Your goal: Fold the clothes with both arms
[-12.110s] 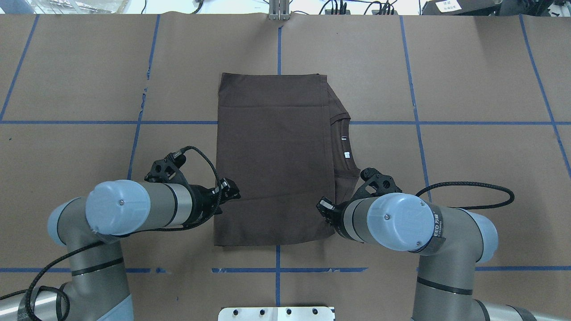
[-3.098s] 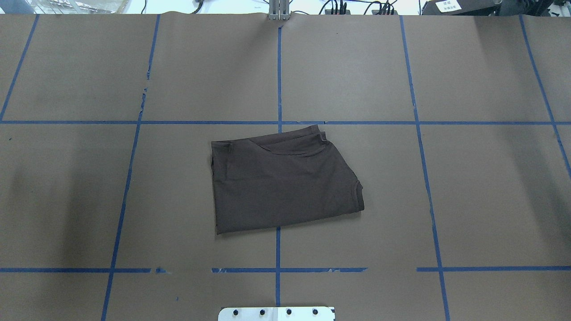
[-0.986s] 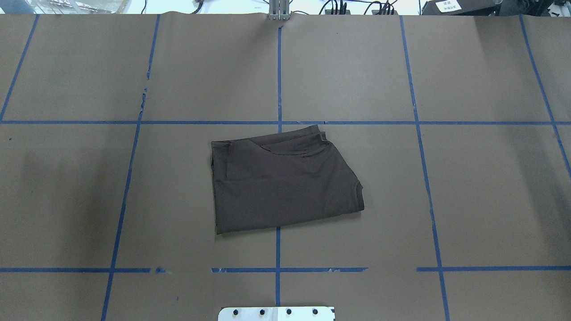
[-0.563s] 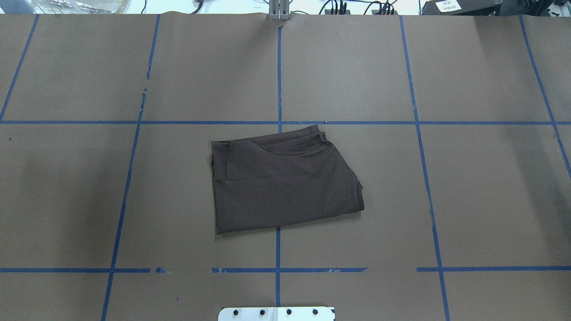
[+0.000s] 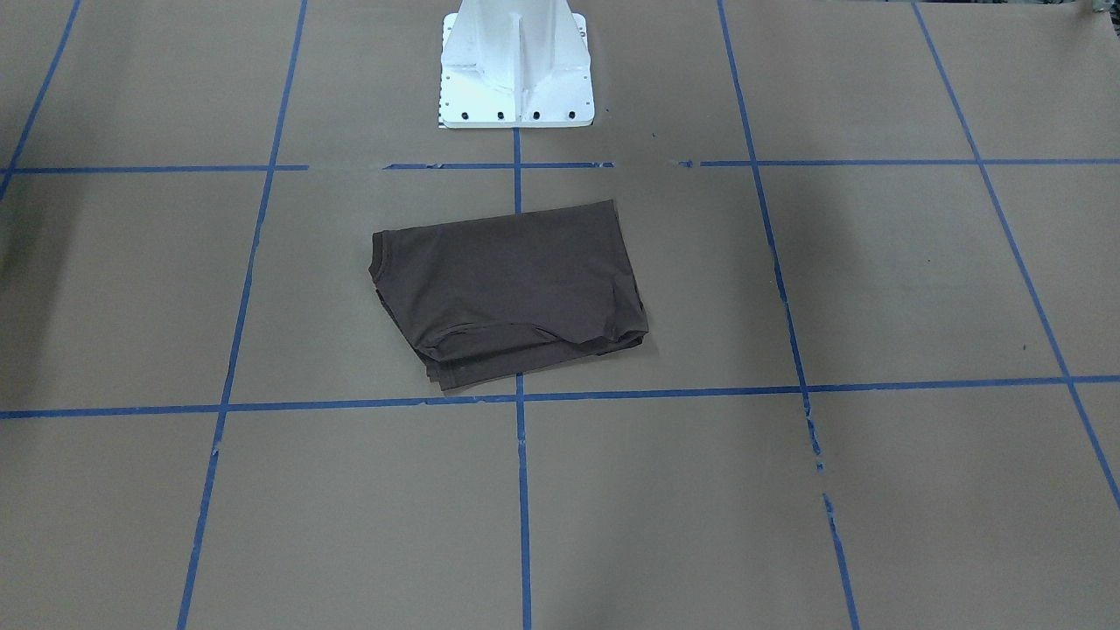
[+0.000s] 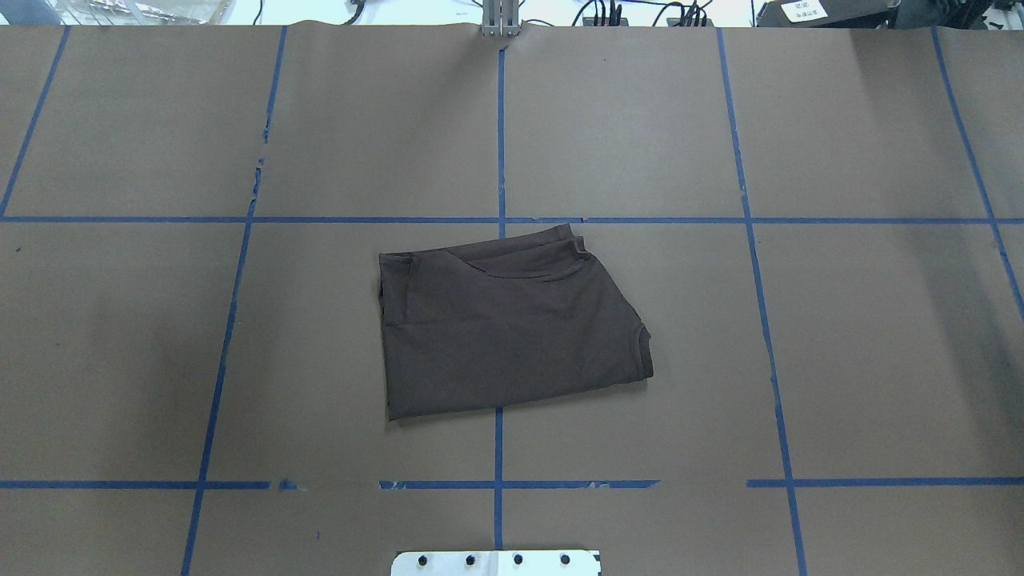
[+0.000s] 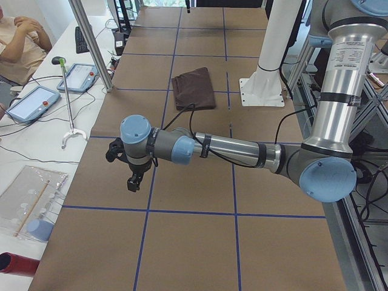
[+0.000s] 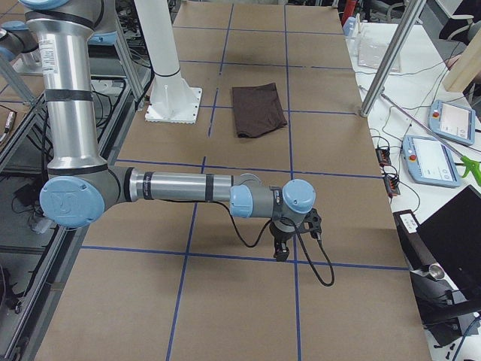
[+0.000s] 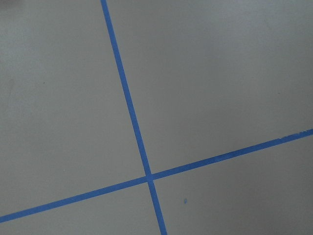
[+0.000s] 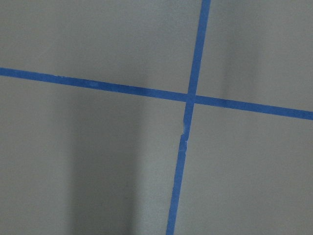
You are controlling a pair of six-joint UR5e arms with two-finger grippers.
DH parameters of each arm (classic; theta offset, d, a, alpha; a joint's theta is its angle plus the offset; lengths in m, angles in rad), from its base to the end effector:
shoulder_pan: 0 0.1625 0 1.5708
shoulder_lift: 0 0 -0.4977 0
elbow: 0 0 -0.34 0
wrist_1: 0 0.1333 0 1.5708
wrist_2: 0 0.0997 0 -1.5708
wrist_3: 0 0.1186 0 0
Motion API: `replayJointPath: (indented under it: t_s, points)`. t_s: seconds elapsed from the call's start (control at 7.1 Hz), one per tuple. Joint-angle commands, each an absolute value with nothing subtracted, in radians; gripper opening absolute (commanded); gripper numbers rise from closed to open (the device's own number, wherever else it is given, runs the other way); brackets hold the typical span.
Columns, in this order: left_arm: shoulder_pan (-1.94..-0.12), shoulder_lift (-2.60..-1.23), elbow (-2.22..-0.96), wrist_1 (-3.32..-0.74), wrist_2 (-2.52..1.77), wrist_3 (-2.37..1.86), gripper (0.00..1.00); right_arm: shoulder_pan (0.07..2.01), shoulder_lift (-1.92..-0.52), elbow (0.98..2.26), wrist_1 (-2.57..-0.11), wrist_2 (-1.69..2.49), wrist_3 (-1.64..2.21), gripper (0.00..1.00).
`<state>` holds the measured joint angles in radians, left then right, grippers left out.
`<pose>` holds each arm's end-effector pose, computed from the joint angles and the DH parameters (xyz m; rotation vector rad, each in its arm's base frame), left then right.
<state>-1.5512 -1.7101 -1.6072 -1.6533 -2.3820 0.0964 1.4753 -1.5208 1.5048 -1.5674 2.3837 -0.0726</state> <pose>-0.0371 -0.5219 0.6495 0.2751 0.7979 0.2138 0.0028 -0.4659 0.7478 -0.0212 -0.8136 -0.1536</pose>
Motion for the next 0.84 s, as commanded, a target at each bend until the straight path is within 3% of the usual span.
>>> replayJointPath:
  t_s: [0.0,0.7]
  points:
    - [-1.552,-1.701,-1.658,-1.626,-2.382,0.097,1.00,1.482,-1.528,1.496,-1.566,2.424,-0.074,1.00]
    - [-1.551,-1.701,-1.651,-1.628,-2.382,0.097,1.00,1.480,-1.517,1.494,-1.566,2.424,-0.072,1.00]
